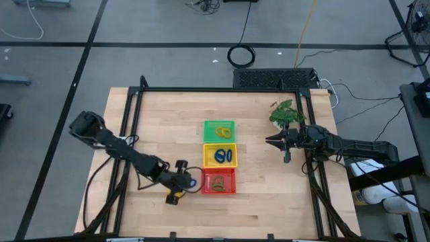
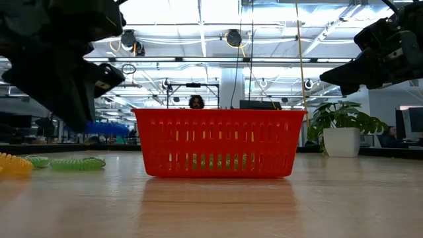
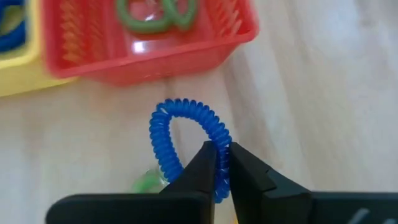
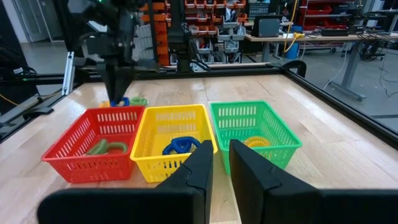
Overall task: Sort spring keychains into baskets
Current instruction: Put the blue spring keychain into the yellow basket
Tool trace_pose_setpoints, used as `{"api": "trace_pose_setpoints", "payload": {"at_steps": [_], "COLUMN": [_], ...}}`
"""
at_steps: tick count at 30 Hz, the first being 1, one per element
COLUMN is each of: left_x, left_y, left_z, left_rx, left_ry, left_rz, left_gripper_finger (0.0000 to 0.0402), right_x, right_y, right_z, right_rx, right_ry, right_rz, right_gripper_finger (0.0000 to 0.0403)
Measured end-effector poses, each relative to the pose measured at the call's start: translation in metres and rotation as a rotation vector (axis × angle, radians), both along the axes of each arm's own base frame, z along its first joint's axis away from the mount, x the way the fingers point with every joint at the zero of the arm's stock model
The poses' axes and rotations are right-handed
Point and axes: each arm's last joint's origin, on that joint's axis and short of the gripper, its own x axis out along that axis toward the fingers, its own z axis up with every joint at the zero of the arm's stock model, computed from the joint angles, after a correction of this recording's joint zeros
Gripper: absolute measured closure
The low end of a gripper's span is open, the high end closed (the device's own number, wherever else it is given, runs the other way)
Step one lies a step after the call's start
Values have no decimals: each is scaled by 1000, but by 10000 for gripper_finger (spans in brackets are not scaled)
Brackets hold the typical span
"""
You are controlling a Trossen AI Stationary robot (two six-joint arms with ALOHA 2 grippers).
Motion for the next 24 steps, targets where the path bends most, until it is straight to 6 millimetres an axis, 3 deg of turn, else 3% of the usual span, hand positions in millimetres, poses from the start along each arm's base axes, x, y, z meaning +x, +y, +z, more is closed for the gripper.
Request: {"api": "trace_pose_setpoints", "payload": {"at_steps": [10,24], "left_x": [-15,-12], "left_y": [13,29], "left_z": [19,17], "left_rx": [118,148], "left_ry": [6,42], "left_rz": [43,104], "left_gripper_finger": [367,367], "right_x": [0,0], "right_y": [0,0], "right_z": [0,0], "right_rx": [0,0], "right_ry": [0,0], "right_rz": [0,0], "right_gripper_finger": [364,364]}}
